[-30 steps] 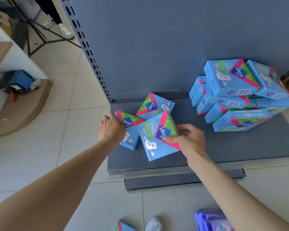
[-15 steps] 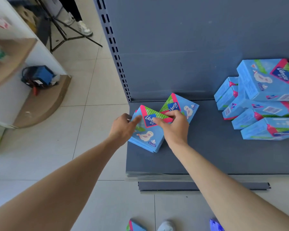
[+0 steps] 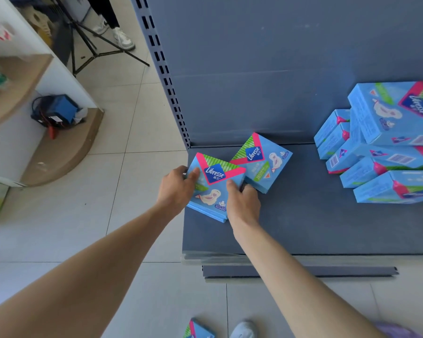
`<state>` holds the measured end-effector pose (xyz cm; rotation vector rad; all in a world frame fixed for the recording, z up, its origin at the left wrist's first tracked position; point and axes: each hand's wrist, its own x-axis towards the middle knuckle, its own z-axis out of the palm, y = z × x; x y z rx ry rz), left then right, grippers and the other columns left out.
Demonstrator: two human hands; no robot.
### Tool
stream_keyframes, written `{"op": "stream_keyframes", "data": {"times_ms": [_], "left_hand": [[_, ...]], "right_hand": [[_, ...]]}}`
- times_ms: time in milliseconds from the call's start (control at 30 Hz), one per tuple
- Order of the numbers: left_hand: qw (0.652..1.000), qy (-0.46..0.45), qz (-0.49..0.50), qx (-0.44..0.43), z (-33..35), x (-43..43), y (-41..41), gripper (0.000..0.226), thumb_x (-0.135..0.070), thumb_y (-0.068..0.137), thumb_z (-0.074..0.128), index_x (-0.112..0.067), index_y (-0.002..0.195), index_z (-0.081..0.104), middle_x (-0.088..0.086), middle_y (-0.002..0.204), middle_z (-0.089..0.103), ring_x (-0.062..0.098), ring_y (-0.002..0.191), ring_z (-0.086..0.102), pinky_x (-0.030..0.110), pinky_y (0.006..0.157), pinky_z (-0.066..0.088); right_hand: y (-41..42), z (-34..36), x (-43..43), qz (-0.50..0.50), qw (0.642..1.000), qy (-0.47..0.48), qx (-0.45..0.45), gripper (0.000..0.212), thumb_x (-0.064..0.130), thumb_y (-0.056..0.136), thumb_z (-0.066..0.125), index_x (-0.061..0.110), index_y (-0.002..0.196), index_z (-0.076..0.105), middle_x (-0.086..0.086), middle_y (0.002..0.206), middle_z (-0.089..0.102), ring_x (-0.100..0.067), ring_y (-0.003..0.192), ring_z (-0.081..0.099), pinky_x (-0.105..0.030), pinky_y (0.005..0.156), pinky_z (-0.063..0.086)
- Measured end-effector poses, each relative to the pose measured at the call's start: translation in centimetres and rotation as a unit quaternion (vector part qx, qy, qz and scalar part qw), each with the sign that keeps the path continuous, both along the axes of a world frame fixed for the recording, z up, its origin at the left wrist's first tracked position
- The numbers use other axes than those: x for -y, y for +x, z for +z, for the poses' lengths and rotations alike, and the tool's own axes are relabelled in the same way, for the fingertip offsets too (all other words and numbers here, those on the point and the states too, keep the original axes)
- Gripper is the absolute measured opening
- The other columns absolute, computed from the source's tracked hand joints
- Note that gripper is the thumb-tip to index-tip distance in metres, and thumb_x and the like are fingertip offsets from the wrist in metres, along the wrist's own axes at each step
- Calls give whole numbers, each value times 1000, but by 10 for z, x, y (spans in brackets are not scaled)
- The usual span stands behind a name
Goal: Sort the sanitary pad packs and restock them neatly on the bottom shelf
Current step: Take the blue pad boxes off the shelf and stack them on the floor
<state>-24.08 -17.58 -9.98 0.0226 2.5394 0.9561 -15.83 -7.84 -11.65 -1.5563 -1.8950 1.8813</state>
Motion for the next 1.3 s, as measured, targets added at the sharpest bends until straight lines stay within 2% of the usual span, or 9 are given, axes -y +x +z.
{"op": "stream_keyframes", "data": {"times_ms": [100, 267, 467, 700, 867, 1000, 1100, 1200, 1300], "left_hand": [[1000, -6, -2, -6, 2, -1, 2, 35, -36, 98, 44, -7, 109, 59, 7, 105, 64, 22, 85, 60, 27, 58, 45], [1000, -12, -16, -24, 13, -5, 16, 28, -32, 98, 45, -8, 106, 57, 2, 101, 60, 20, 81, 59, 22, 50, 41], [998, 8, -45, -44, 36, -20, 49, 25, -29, 97, 47, -9, 110, 56, 5, 105, 61, 25, 88, 63, 33, 66, 52], [994, 26, -98, -48, 58, -67, 119, 31, -31, 96, 49, -10, 118, 53, 2, 110, 59, 21, 93, 56, 30, 72, 42], [987, 53, -149, -21, 63, -110, 186, 29, -33, 95, 49, -12, 115, 54, 3, 110, 61, 23, 95, 61, 40, 83, 54], [977, 55, -205, -6, 64, -150, 249, 23, -34, 95, 48, -15, 106, 55, 3, 104, 63, 26, 92, 64, 43, 79, 55], [966, 55, -253, -3, 59, -183, 302, 26, -31, 96, 48, -12, 110, 56, 2, 100, 63, 23, 86, 62, 31, 68, 49], [953, 60, -298, 13, 50, -214, 354, 25, -31, 94, 50, -14, 111, 59, 2, 101, 68, 22, 85, 63, 29, 67, 48], [939, 54, -339, 26, 40, -238, 406, 27, -33, 93, 51, -14, 111, 58, 4, 103, 68, 22, 87, 64, 27, 65, 48]], "right_hand": [[-3, 5, -4, 9, 1000, -3, 3, 34, 31, 95, 52, 2, 113, 55, -11, 115, 62, -26, 98, 64, -36, 76, 56], [12, 11, -14, 15, 1000, -21, -9, 30, 29, 96, 53, 5, 114, 57, -6, 112, 64, -15, 81, 60, -15, 46, 39], [52, 27, -27, -8, 999, -25, -33, 22, 28, 94, 56, 9, 104, 57, -5, 108, 67, -19, 91, 67, -25, 62, 52], [129, 53, -75, -56, 997, 6, -50, 10, 19, 92, 57, 10, 89, 55, -11, 97, 69, -25, 83, 69, -30, 60, 53], [209, 61, -111, -108, 992, 6, -58, 9, 17, 92, 58, 8, 90, 56, -8, 90, 67, -22, 77, 66, -24, 54, 47], [283, 57, -139, -162, 985, 20, -51, 7, 14, 89, 58, 10, 84, 56, -14, 93, 69, -25, 76, 66, -34, 63, 52], [345, 56, -157, -211, 976, 35, -41, 11, 12, 89, 56, 12, 78, 54, -12, 85, 67, -25, 71, 64, -29, 59, 48], [406, 49, -174, -256, 966, 44, -18, 8, 16, 91, 55, 9, 93, 58, -7, 88, 66, -23, 77, 65, -23, 56, 49], [461, 41, -189, -304, 951, 62, -6, 8, 17, 90, 54, 11, 94, 57, -11, 96, 67, -24, 82, 64, -34, 70, 53]]}}
